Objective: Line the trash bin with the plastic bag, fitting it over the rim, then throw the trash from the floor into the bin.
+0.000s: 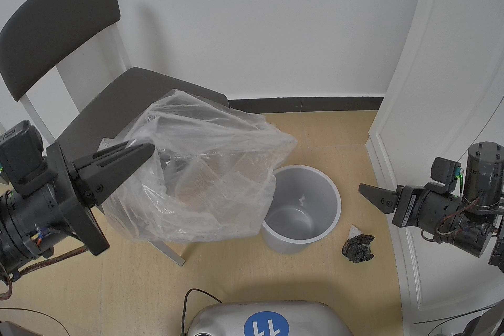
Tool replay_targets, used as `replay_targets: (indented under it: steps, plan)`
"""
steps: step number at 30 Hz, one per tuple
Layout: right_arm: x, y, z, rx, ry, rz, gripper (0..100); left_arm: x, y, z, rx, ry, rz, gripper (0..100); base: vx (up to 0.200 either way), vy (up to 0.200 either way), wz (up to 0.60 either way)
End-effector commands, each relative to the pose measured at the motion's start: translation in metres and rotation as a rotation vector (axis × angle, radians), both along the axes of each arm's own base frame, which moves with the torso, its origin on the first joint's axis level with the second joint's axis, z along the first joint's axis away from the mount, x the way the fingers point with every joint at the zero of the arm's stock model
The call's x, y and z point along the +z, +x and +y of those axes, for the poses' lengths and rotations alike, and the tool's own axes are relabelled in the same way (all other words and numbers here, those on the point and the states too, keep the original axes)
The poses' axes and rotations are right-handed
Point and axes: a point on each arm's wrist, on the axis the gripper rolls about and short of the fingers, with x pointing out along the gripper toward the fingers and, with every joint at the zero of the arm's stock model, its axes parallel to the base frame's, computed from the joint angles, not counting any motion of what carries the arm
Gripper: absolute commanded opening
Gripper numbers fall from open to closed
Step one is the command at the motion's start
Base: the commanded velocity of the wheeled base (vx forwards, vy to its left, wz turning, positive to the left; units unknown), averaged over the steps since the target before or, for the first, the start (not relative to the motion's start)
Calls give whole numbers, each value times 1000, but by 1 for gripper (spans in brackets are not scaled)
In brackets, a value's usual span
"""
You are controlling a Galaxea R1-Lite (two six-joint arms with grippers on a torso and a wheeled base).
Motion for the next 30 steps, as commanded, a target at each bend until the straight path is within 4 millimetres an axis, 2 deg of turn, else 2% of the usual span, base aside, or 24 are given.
replay_targets:
  steps: [1,10,16,24,30]
  plan:
    - [-1,-3,4,23,1,3,100,2,-4,0,-16,-8,-9,0,0,0,0]
    - [-6,-8,10,59,0,26,100,6,-7,-3,-46,-43,-24,0,0,0,0]
    - [-22,-15,19,117,-43,81,100,16,-7,-6,-68,-155,-44,0,0,0,0]
    - [-40,-24,28,179,-93,138,100,17,-6,-9,-77,-157,-44,0,0,0,0]
    - [-44,-36,25,239,-105,152,100,15,-1,-13,-75,-146,-31,0,0,0,0]
